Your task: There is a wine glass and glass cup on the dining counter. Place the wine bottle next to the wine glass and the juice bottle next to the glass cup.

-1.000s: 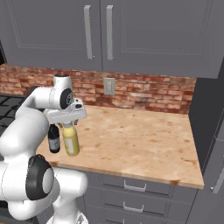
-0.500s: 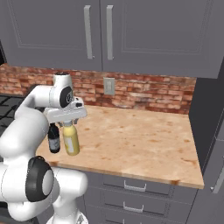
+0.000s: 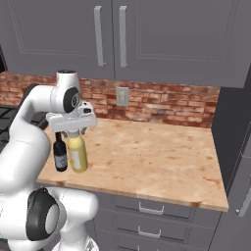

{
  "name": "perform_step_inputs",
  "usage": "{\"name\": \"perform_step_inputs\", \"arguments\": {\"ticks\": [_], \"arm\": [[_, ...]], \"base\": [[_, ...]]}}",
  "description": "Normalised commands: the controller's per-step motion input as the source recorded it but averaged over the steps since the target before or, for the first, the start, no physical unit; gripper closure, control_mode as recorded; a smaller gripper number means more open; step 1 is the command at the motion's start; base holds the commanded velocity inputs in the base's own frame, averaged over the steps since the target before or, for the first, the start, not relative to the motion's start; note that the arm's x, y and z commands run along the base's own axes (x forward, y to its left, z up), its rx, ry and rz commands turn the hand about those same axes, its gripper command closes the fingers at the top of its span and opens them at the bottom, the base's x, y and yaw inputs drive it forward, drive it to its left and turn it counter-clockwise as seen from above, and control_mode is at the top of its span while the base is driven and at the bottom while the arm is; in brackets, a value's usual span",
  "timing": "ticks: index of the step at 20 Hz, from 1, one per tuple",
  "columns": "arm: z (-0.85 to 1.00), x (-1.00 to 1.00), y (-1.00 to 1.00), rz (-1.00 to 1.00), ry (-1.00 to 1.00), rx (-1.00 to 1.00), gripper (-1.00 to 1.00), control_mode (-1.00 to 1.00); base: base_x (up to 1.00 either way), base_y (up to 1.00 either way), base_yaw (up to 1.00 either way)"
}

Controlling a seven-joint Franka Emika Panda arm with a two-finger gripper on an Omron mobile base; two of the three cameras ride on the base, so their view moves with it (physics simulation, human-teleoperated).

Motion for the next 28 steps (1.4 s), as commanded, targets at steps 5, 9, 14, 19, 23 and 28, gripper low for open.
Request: {"name": "perform_step_inputs", "arguments": {"ticks": [5,9,14,19,23,28], "arm": [[0.36,-0.42,-0.08,0.0,0.0,0.0,1.0,-1.0],[0.27,-0.39,-0.09,0.0,0.0,0.0,1.0,-1.0],[0.19,-0.29,-0.08,0.0,0.0,0.0,1.0,-1.0],[0.16,-0.25,-0.11,0.0,0.0,0.0,1.0,-1.0],[0.0,-0.05,0.0,0.0,0.0,0.0,1.0,-1.0],[0.0,0.0,0.0,0.0,0.0,0.0,1.0,-1.0]], "base": [[0.0,0.0,0.0],[0.0,0.0,0.0],[0.0,0.0,0.0],[0.0,0.0,0.0],[0.0,0.0,0.0],[0.0,0.0,0.0]]}}
